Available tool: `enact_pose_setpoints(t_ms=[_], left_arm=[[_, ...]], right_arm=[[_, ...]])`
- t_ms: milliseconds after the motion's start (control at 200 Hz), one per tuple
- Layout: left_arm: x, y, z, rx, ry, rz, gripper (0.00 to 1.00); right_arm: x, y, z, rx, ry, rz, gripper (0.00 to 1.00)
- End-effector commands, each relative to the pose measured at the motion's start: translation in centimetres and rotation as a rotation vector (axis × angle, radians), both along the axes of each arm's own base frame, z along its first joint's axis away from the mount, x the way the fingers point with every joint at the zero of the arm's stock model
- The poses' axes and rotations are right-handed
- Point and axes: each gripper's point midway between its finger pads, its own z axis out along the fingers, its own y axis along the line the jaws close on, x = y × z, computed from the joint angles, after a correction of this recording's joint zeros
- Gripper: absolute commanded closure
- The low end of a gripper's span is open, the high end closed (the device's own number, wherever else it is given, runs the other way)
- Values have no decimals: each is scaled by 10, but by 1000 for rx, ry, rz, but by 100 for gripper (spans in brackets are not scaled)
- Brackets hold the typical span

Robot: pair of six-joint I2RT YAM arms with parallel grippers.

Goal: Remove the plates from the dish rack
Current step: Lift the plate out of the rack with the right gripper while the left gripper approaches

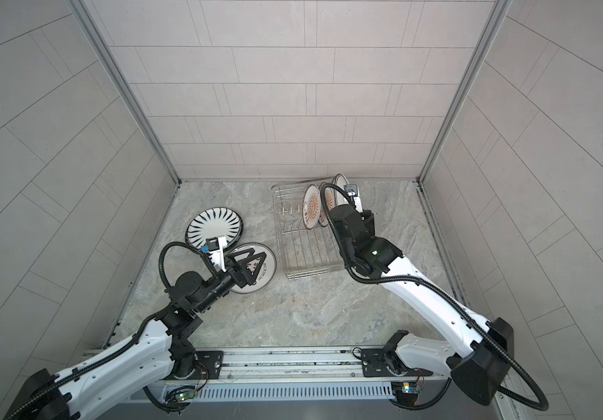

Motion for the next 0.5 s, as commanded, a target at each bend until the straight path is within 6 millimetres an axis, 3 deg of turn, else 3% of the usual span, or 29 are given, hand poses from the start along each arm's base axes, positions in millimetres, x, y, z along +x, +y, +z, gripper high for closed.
enact_pose_setpoints(t_ms=[0,155,305,425,495], left_arm=[[-5,-3,12,-28,-47,-24,0],[-5,-5,10,-23,-42,-34,0],[-6,-7,8,-14,-47,-49,0],[-3,2,7,-39,-72,5,0],[5,2,-8,3,-31,31,0]], right_arm=[[-7,11,15,113,-59,100,93],[-18,21,13,228,-69,223,93],[-27,48,11,356,-58,400,93],[-34,68,9,429,-48,514,94],[-38,81,8,475,-41,584,94]])
